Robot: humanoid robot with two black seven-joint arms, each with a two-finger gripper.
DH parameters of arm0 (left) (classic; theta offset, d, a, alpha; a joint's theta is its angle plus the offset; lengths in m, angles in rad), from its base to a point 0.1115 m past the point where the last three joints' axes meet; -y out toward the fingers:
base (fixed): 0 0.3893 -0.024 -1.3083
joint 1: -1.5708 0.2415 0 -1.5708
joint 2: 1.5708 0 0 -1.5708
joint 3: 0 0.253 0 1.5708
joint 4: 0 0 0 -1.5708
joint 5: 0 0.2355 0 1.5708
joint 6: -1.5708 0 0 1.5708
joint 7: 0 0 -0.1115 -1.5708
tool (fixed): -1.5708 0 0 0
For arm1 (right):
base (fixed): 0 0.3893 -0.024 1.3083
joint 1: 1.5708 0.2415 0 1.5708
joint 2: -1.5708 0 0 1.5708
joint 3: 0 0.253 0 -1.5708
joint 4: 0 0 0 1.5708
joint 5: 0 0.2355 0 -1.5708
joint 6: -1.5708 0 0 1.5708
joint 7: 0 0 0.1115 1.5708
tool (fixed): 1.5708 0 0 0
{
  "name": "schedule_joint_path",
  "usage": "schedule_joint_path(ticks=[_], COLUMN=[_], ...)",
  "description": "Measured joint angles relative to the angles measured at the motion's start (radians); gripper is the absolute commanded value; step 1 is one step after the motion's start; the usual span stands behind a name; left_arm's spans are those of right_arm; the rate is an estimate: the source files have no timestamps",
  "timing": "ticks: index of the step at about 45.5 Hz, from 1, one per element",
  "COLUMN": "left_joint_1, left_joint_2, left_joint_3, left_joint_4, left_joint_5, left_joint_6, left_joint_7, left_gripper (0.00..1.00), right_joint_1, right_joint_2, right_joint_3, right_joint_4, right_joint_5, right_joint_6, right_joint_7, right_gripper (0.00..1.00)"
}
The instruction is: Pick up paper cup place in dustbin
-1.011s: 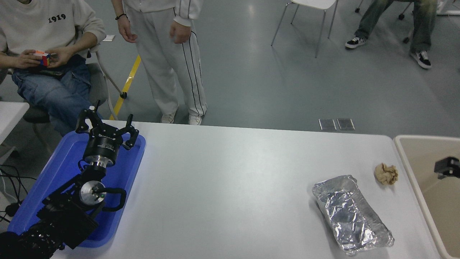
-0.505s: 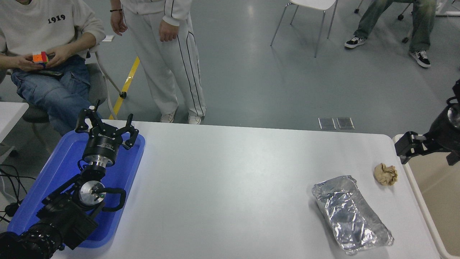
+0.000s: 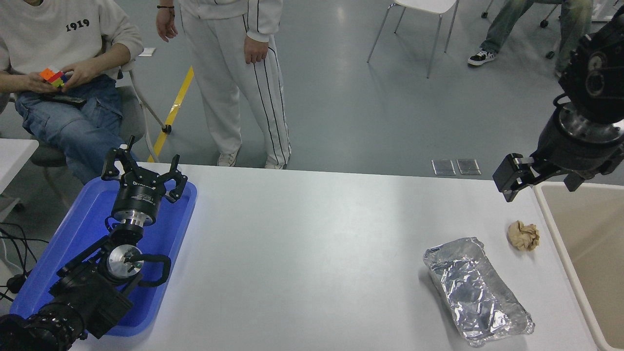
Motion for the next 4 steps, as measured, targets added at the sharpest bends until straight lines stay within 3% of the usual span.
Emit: schedule_joint_path(ticks=[4], left_joint_1=[0.000], left_joint_2=[0.000], left_joint_3=[0.000], left_joint_4=[0.000], left_joint_5=[0.000], left_joint_6=[0.000], left_joint_7=[0.000], left_gripper=[1.00], right_joint_1=[0.004], right_joint_2=[0.004], right_joint_3=[0.011], right_joint_4=[0.001], right_joint_5=[0.000], right_joint_6=[0.002], right_joint_7=[0.000], right_gripper=[1.00])
